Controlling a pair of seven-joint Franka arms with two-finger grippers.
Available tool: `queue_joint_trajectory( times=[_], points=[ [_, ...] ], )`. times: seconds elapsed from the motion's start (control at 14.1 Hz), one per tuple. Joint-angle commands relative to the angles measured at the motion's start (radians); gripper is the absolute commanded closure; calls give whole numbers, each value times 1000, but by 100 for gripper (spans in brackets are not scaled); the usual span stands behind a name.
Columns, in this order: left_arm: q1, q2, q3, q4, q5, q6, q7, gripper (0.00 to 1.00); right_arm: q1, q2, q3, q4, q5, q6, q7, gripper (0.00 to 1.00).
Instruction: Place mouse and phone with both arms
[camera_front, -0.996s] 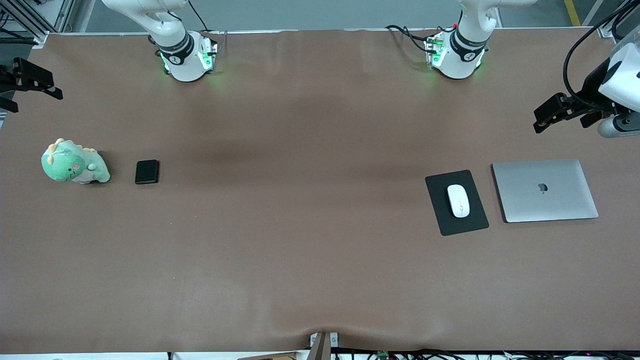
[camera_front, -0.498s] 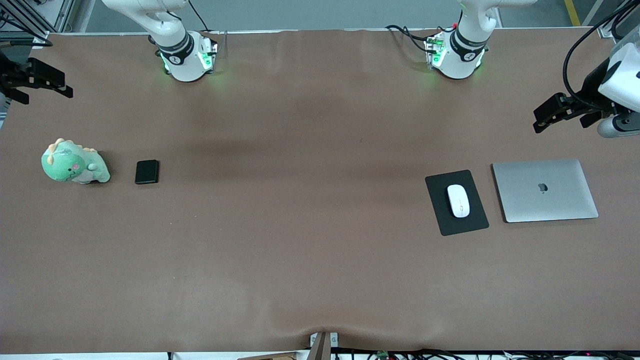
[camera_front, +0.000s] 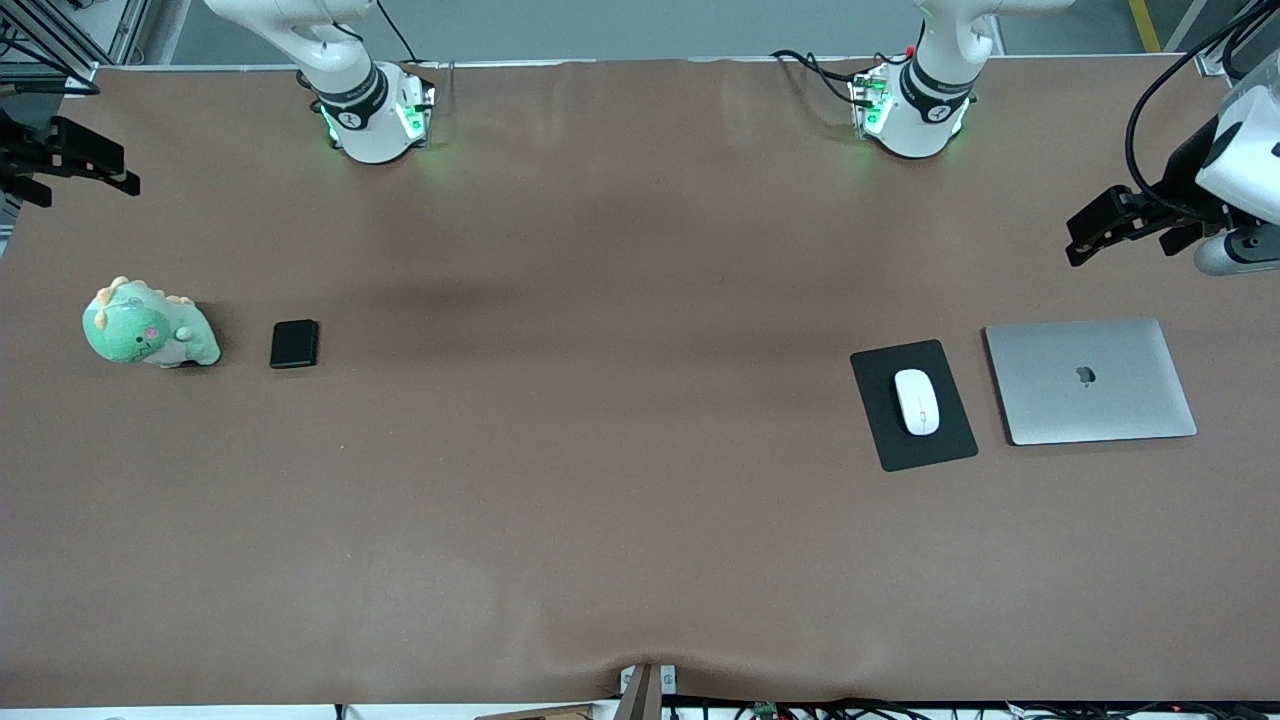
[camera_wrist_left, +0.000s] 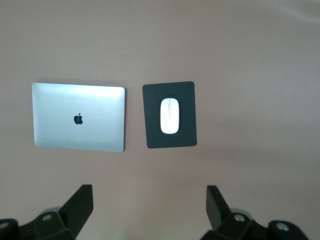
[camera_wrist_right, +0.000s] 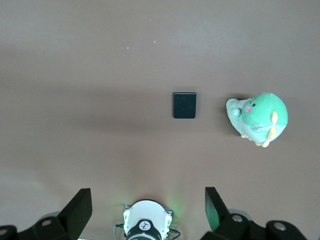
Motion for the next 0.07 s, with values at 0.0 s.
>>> queue_joint_trajectory(
  times=[0.0],
  points=[
    [5, -10, -8, 5, 21, -15, 13, 0, 0, -18, 15, -11, -41, 5, 7, 0]
  ],
)
